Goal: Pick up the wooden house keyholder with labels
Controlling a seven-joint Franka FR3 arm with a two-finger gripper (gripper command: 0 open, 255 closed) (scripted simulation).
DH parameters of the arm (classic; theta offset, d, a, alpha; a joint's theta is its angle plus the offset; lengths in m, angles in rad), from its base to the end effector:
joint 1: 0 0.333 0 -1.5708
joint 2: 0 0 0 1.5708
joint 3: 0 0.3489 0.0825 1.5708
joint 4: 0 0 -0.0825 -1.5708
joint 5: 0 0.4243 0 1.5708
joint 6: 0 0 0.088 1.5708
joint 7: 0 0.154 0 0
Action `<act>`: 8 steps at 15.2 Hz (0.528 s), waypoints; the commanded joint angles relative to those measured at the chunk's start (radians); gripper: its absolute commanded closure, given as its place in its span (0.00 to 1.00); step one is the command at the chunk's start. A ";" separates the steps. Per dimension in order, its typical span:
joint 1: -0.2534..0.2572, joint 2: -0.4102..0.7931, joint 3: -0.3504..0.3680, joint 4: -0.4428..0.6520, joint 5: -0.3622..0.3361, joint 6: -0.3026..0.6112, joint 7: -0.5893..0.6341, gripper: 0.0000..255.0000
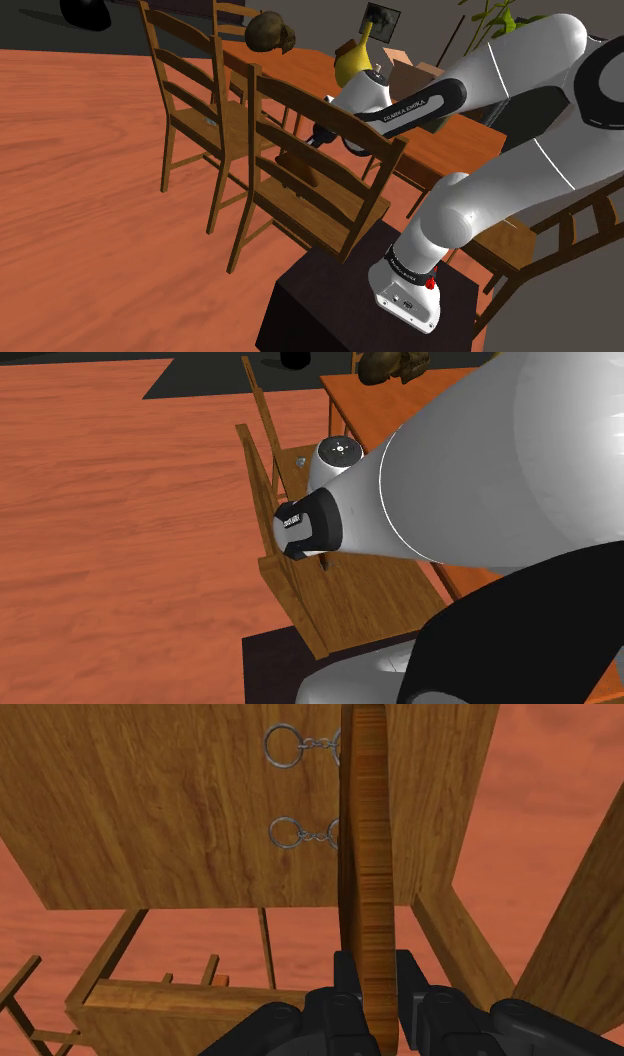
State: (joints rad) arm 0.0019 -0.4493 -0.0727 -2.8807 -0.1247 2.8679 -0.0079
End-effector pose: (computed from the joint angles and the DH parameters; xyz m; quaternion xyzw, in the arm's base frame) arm 0.4061 -0.0198 0.3124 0.9759 0.0244 0.2158 0.0217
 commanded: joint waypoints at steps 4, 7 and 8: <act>0.007 -0.036 0.001 0.006 0.003 -0.056 -0.002 1.00; 0.012 -0.075 0.000 0.024 0.008 -0.114 -0.006 1.00; 0.013 -0.087 0.000 0.031 0.009 -0.133 -0.007 1.00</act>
State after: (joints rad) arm 0.0129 -0.5245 -0.0731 -2.8587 -0.1172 2.7565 -0.0134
